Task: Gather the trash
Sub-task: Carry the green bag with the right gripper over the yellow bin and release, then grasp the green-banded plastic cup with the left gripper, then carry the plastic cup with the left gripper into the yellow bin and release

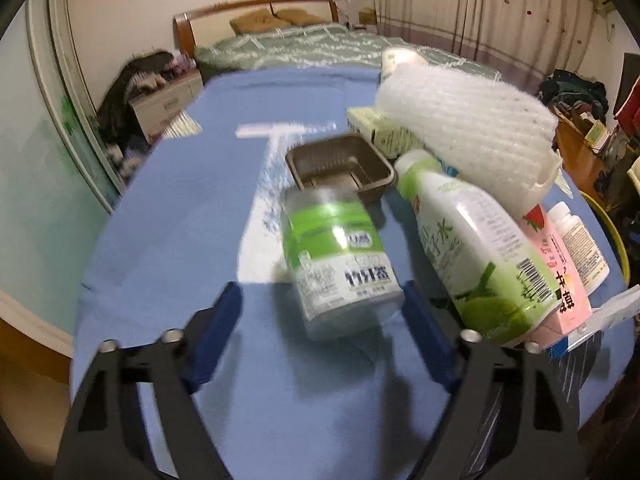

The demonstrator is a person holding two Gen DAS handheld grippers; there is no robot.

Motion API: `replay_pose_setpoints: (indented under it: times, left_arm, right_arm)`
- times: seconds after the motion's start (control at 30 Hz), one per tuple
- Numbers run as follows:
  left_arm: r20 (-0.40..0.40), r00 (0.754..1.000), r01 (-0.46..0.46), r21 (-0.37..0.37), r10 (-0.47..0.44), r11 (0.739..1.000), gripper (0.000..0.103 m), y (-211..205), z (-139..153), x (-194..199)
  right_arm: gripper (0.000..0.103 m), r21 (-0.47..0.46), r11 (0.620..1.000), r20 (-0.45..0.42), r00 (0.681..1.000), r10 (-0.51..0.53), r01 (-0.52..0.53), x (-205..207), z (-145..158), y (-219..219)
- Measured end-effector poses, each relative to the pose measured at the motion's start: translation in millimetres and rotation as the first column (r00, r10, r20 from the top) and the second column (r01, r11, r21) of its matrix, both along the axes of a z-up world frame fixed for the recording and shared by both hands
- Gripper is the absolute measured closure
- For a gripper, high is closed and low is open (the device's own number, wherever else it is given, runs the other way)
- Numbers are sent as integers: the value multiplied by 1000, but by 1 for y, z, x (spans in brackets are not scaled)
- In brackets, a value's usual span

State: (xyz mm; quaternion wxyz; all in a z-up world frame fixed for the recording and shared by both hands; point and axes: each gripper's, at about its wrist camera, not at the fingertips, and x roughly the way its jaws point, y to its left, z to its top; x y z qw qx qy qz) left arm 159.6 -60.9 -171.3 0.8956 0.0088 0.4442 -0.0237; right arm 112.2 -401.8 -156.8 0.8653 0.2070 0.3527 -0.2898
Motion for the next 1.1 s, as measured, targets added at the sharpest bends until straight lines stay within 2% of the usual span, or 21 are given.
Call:
replay_pose_setpoints:
  times: [0.07,0.3,0.37,0.4,0.57,0.87,1.1]
  left_arm:
    - [-16,1000,-5,-10,5,1000,30,1,-5,3]
    - [4,1000,-6,-2,6,1000,30,-1,-5,3]
    - [11,1000,8,-10,-8,1000,39,-1,-4,-1]
    - [3,1000,27,-22,-27,999,51,-2,-4,1]
    - [6,998,55,-20,-55,998,51,0,1,-3]
    - [90,992,94,-20,-92,995,53,5,41,-17]
    - [68,992,106,-14,-105,994,54,0,36,-14]
  right_arm:
    - [72,4,1000,0,1000,-1,1,0,-1,-2]
    - [72,16,1000,-3,1000,-1,1,-1,-6,-3]
    - [72,19,1000,-2,1000,3,-3,-1,-7,-2]
    - [72,18,1000,0,1000,3,-3,-1,-7,-2]
    - [72,16,1000,9,1000,3,-3,-5,-4,-3]
    - [72,22,1000,16,1000,3,-4,-6,-4,-2]
    - [72,27,1000,19,1000,10,-11,-7,-4,-1]
